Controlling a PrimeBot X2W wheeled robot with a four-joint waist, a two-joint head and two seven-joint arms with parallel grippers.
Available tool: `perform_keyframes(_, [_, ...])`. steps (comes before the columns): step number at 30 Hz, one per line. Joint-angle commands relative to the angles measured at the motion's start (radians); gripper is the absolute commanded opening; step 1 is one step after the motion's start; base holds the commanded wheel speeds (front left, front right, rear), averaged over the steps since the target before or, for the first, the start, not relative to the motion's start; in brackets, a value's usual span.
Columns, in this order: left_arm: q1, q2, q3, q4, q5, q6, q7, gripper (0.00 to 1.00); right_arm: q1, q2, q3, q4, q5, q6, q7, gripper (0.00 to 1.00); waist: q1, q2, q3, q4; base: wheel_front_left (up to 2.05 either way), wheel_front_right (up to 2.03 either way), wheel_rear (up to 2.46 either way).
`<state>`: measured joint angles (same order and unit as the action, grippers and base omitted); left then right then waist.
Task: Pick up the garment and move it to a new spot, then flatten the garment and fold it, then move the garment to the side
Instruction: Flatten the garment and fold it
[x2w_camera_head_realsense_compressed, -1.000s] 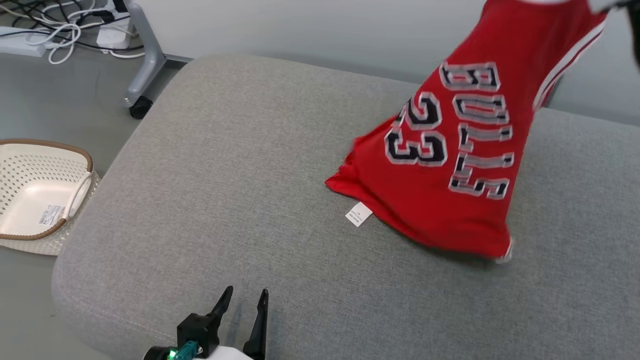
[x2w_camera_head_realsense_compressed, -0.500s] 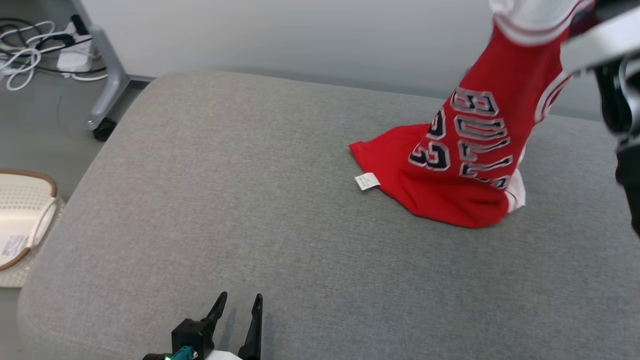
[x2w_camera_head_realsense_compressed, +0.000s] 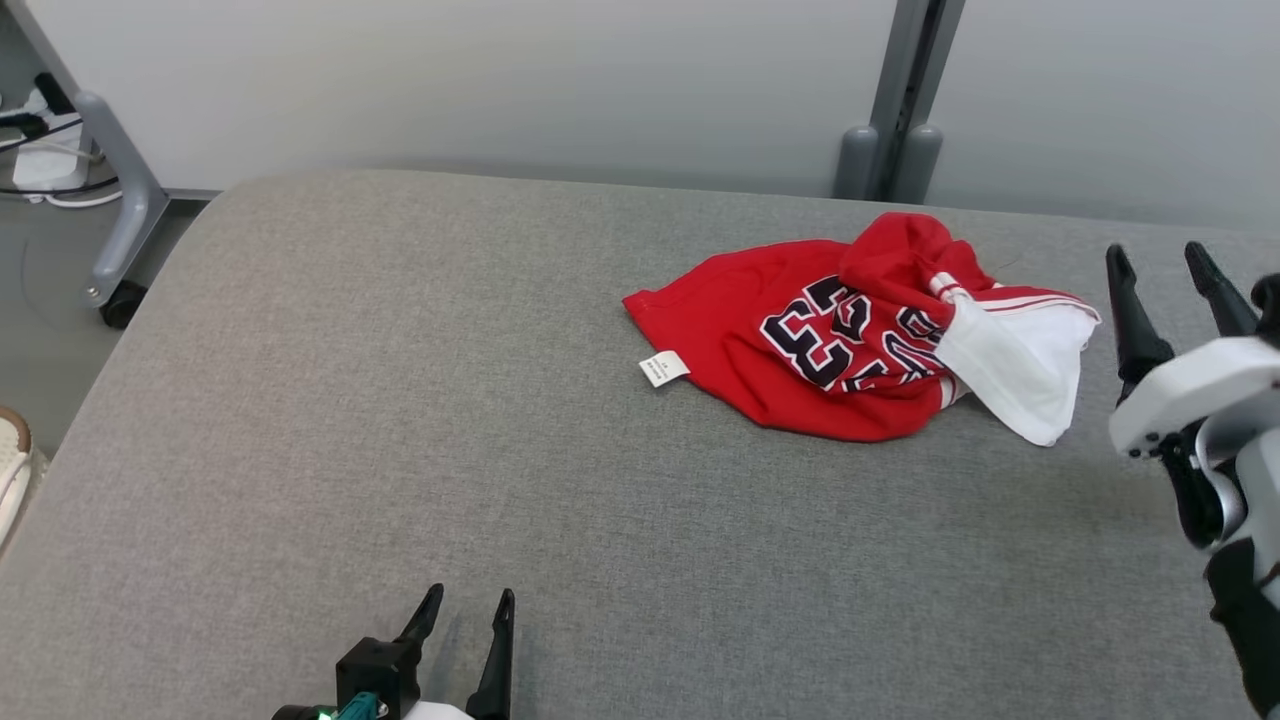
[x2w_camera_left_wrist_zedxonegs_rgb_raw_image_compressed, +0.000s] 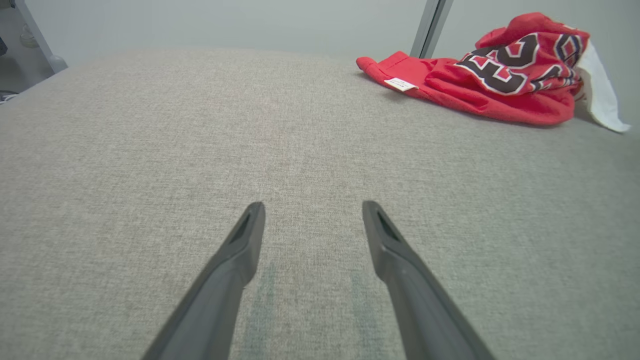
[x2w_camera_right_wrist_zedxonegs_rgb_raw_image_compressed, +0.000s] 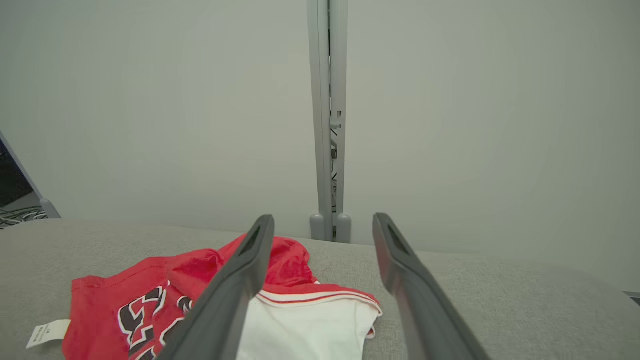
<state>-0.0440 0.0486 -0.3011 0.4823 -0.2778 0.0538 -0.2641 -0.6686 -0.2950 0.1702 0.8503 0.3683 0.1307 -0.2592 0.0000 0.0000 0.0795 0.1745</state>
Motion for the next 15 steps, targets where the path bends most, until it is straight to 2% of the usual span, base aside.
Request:
perform_keyframes(1, [0.006,0.004,0.007,-0.003,0.009,-0.003,0.000,1.00,0.027,0.000,-0.012,-0.028,-0.002,0.000,-0.007,1.00,0.0000,0.0000,-0.008,-0.009,0.00,0.00,0.00])
perform_keyframes(9, [-0.017,0.004,0.024,-0.021,0.017,-0.011,0.000,1.00,0.274,0.091,-0.116,-0.252,-0.061,0.000,-0.007,1.00,0.0000,0.0000,-0.006,-0.070,0.00,0.00,0.00])
perform_keyframes(15, [-0.124,0.004,0.036,-0.035,0.019,-0.002,0.000,1.00,0.350,0.142,-0.143,-0.349,-0.105,0.000,-0.007,1.00,0.0000,0.0000,0.080,-0.126,0.00,0.00,0.00])
